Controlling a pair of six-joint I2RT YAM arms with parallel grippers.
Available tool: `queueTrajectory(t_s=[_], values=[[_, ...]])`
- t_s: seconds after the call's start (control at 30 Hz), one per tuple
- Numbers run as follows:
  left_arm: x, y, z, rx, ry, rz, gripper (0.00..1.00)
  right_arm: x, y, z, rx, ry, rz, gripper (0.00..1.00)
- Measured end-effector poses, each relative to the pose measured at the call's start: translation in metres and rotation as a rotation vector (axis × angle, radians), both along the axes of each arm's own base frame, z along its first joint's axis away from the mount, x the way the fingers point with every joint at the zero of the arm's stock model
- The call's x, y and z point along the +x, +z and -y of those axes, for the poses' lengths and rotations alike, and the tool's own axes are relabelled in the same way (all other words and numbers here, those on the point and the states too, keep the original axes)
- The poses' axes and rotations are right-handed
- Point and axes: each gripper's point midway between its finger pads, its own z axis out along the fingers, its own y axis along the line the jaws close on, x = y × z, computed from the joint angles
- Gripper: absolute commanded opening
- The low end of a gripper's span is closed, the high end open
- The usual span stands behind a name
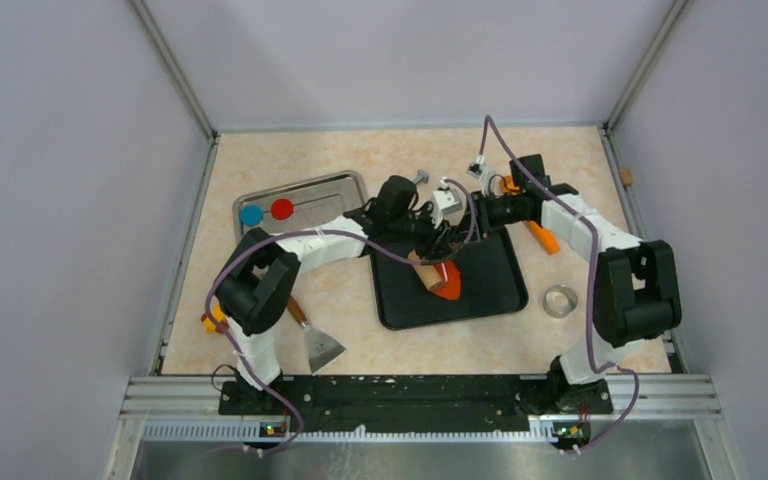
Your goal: Roll out the dumpling wrappers from the dough
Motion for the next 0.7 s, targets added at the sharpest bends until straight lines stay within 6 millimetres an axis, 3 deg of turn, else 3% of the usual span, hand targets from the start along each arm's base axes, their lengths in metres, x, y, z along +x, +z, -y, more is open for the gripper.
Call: queueTrajectory(t_s=[0.17,0.27,0.4,0.6,0.7], values=[[-0.004,0.04,0.02,-0.059,0.015,0.1,0.0,-0.003,0.041,0.015,-0.007,0.016,0.144,0.0],[-0.013,0.05,0.037,-0.082,0.011,0.124,0.0,-0.011,0.051,0.028,-0.032,0.019,0.196,0.0],[-0.022,0.038,0.048,-0.068,0.011,0.086,0.0,-0.024,0.038,0.038,-0.067,0.028,0.197,0.0],[-0.031,-0.004,0.054,-0.008,-0.004,0.015,0.0,-0.034,-0.003,0.045,-0.105,0.02,0.17,0.0],[-0.031,-0.008,0.051,-0.013,-0.004,0.02,0.0,-0.031,-0.006,0.042,-0.081,0.024,0.194,0.0]])
